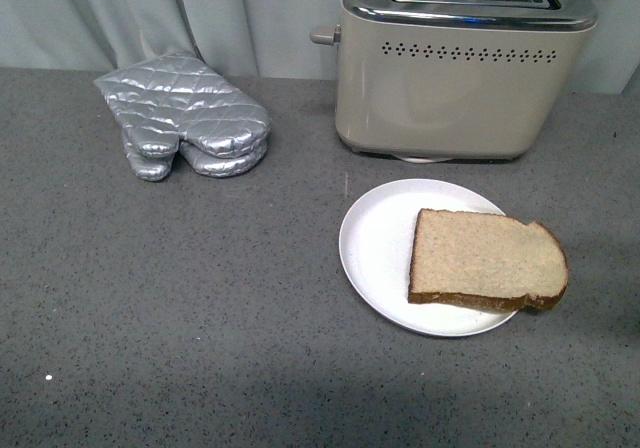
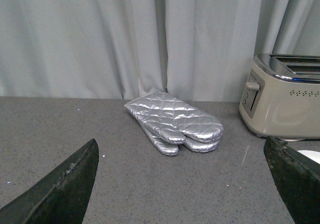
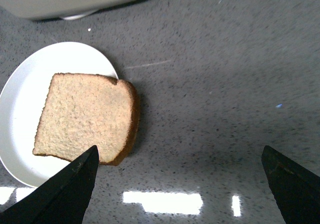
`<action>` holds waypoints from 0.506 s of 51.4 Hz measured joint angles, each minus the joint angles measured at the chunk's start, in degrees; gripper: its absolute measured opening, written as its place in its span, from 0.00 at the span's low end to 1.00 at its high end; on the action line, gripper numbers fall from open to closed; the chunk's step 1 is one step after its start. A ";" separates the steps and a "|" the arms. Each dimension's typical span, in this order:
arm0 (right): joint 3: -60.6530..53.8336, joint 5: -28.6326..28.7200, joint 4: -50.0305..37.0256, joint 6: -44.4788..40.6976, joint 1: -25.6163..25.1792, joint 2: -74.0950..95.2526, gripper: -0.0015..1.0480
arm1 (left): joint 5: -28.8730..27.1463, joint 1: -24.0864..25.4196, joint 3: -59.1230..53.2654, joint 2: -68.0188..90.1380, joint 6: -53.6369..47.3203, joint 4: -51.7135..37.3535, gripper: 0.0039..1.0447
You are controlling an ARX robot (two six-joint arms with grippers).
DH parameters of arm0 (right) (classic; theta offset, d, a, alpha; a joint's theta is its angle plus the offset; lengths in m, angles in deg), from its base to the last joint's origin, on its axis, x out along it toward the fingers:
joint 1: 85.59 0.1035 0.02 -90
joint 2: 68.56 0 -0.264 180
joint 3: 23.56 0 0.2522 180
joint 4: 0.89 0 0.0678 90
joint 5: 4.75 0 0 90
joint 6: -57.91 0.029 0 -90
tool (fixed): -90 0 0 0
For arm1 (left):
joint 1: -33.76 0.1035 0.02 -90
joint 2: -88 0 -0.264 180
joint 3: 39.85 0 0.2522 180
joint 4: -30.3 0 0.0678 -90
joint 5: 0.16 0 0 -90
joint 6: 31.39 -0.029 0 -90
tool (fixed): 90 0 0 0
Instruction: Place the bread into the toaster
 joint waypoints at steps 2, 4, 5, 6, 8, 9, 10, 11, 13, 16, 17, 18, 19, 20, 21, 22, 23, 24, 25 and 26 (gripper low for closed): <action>1.55 1.01 0.33 0.59 0.00 2.64 0.91 | 0.00 0.00 0.00 0.00 0.00 0.00 0.94; 3.45 2.08 0.42 1.55 0.00 5.77 0.91 | 0.00 0.00 0.00 0.00 0.00 0.00 0.94; 4.39 2.69 0.70 1.92 0.02 7.13 0.91 | 0.00 0.00 0.00 0.00 0.00 0.00 0.94; 5.84 3.56 1.60 2.64 0.13 9.05 0.91 | 0.00 0.00 0.00 0.00 0.00 0.00 0.94; 7.21 3.98 2.27 3.39 0.35 10.78 0.91 | 0.00 0.00 0.00 0.00 0.00 0.00 0.94; 7.56 4.09 2.36 3.61 0.46 11.32 0.91 | 0.00 0.00 0.00 0.00 0.00 0.00 0.94; 8.63 4.22 2.62 4.09 0.81 12.90 0.91 | 0.00 0.00 0.00 0.00 0.00 0.00 0.94; 9.01 4.35 2.73 4.44 0.92 13.40 0.91 | 0.00 0.00 0.00 0.00 0.00 0.00 0.94; 10.03 4.76 3.17 5.11 1.31 14.84 0.91 | 0.00 0.00 0.00 0.00 0.00 0.00 0.94; 11.52 5.05 3.43 6.36 2.10 16.98 0.91 | 0.00 0.00 0.00 0.00 0.00 0.00 0.94; 11.80 5.07 3.50 6.54 2.27 17.38 0.91 | 0.00 0.00 0.00 0.00 0.00 0.00 0.94; 12.37 5.09 3.63 6.95 2.60 18.16 0.91 | 0.00 0.00 0.00 0.00 0.00 0.00 0.94; 12.90 5.09 3.74 7.23 2.95 18.88 0.91 | 0.00 0.00 0.00 0.00 -0.02 0.00 0.94; 13.11 5.11 3.74 7.48 3.13 19.21 0.91 | 0.00 0.00 0.00 0.00 0.00 0.00 0.94; 13.57 5.16 3.74 7.80 3.48 19.91 0.91 | 0.00 0.00 0.00 0.00 0.00 0.00 0.94; 13.79 5.20 3.74 8.00 3.63 20.24 0.91 | 0.00 0.00 0.00 0.00 -0.02 0.00 0.94; 14.19 5.33 3.74 8.35 3.93 20.85 0.91 | 0.00 0.00 0.00 0.00 -0.02 0.00 0.94; 14.40 5.40 3.74 8.72 4.09 21.20 0.91 | 0.00 0.00 0.00 0.00 0.00 0.00 0.94; 14.80 5.55 3.74 9.05 4.35 21.84 0.91 | 0.00 0.00 0.00 0.00 -0.02 0.00 0.94; 15.17 5.68 3.74 9.62 4.63 22.43 0.91 | 0.00 0.00 0.00 0.00 -0.02 0.00 0.94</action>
